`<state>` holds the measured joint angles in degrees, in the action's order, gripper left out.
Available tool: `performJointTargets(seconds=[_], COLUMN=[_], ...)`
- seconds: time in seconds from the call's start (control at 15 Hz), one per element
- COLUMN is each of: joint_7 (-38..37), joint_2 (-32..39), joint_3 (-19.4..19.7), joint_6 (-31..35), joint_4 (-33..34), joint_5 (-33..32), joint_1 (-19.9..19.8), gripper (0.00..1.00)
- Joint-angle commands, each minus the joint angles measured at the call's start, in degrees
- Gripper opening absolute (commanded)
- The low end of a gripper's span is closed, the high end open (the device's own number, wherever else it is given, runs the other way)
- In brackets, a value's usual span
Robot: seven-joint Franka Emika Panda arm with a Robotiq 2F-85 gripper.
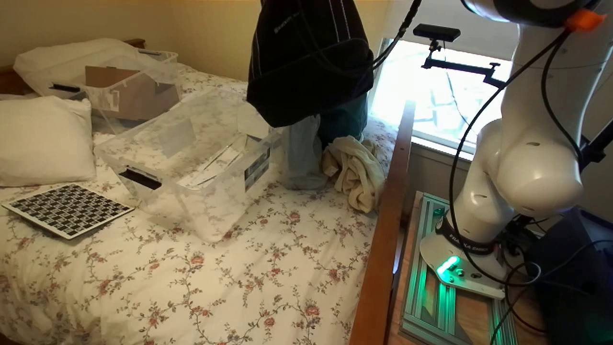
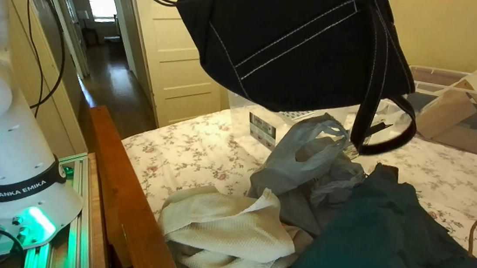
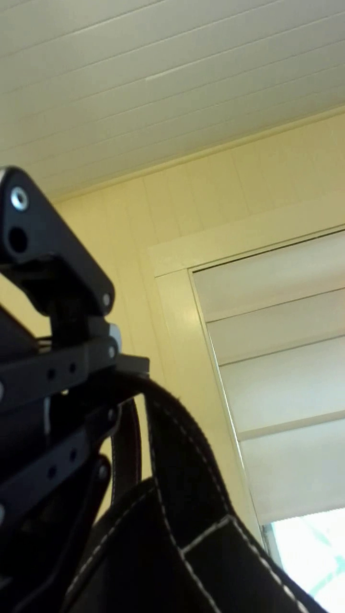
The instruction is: Remove the black bag from the clear container.
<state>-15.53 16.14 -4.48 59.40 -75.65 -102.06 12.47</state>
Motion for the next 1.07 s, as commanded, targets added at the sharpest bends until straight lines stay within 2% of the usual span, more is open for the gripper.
performJointTargets(seconds=[0.0, 0.47, 1.0], joint_7=[4.22, 8.26, 14.86], joint_2=[0.45, 0.09, -0.96], joint_3=[1.04, -0.07, -4.28], joint_6=[-2.05, -7.75, -7.51], joint_4=[3.99, 4.11, 3.73], joint_5=[-6.68, -17.14, -17.72], joint_1=[0.94, 5.50, 11.24], gripper=[0.01, 0.01, 0.01])
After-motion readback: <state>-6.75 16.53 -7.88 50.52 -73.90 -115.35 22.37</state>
